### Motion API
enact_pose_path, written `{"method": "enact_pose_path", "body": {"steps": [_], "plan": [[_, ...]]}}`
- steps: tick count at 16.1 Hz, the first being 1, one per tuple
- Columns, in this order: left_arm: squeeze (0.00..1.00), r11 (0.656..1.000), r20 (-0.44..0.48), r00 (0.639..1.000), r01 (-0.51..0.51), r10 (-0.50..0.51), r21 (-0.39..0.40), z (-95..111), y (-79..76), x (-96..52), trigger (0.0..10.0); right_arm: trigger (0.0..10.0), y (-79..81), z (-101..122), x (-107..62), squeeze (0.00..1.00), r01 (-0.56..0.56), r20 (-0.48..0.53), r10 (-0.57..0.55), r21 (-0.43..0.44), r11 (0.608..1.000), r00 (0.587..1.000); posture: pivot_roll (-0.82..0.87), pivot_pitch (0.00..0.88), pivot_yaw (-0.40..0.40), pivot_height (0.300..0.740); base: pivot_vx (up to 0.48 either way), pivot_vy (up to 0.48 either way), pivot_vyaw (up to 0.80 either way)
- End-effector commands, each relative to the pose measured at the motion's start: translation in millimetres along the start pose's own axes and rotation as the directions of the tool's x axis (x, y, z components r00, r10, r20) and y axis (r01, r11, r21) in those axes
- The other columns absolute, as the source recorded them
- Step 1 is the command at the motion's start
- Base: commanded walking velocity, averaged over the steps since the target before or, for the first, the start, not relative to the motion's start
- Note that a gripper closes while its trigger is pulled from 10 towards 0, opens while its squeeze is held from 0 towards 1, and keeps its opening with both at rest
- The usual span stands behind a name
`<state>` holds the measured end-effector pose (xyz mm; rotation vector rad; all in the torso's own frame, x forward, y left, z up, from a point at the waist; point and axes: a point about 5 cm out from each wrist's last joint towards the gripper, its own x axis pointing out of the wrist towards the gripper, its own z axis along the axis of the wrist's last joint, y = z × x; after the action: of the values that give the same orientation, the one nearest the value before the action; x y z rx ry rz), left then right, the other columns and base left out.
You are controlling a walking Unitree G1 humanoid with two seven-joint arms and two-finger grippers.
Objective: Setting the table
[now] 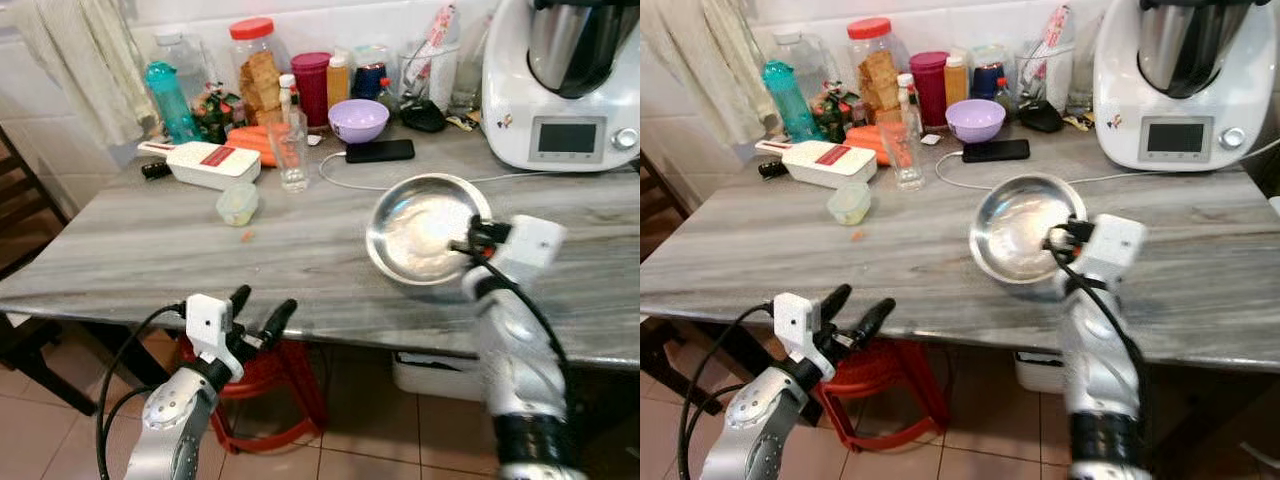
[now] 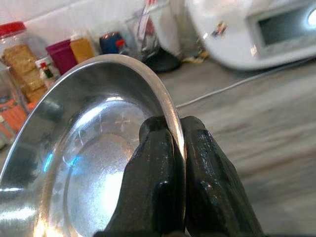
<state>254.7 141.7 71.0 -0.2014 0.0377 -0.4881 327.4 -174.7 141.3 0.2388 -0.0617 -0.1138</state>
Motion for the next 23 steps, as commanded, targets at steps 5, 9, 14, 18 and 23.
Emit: {"method": "enact_pose_path", "body": {"steps": [5,9,14,18,23], "plan": [[0.00,0.999,0.012,0.999,0.051,-0.051,0.018,10.1,0.0,2.9,10.0,10.0,33.3,-19.8,11.0,0.00,-0.032,-0.152,0.055,0.151,0.988,0.987,-0.06,0.026,0.115,0.740,0.000,0.000,0.00],[0.00,0.996,0.011,0.996,0.084,-0.084,0.002,9.6,-6.3,5.6,10.0,10.0,43.3,-33.7,8.4,0.00,-0.023,-0.235,0.069,0.193,0.981,0.970,-0.06,0.025,0.113,0.740,0.000,0.000,0.00],[0.00,0.983,-0.028,0.983,0.183,-0.182,0.011,5.1,-12.2,2.4,10.0,10.0,45.8,-42.2,6.9,1.00,-0.014,-0.292,0.078,0.215,0.976,0.953,-0.06,0.016,0.113,0.740,0.000,0.000,0.00],[0.00,0.978,-0.034,0.978,0.207,-0.206,0.016,5.1,-14.5,4.4,10.0,10.0,43.2,-49.4,2.3,1.00,0.007,-0.317,0.067,0.227,0.974,0.946,-0.06,0.010,0.116,0.740,0.000,0.000,0.00],[0.00,0.973,-0.040,0.973,0.228,-0.227,0.021,4.7,-16.1,5.0,10.0,10.0,38.4,-35.0,5.2,1.00,-0.011,-0.242,0.062,0.206,0.979,0.968,-0.06,0.008,0.114,0.740,0.000,0.000,0.00]]}}
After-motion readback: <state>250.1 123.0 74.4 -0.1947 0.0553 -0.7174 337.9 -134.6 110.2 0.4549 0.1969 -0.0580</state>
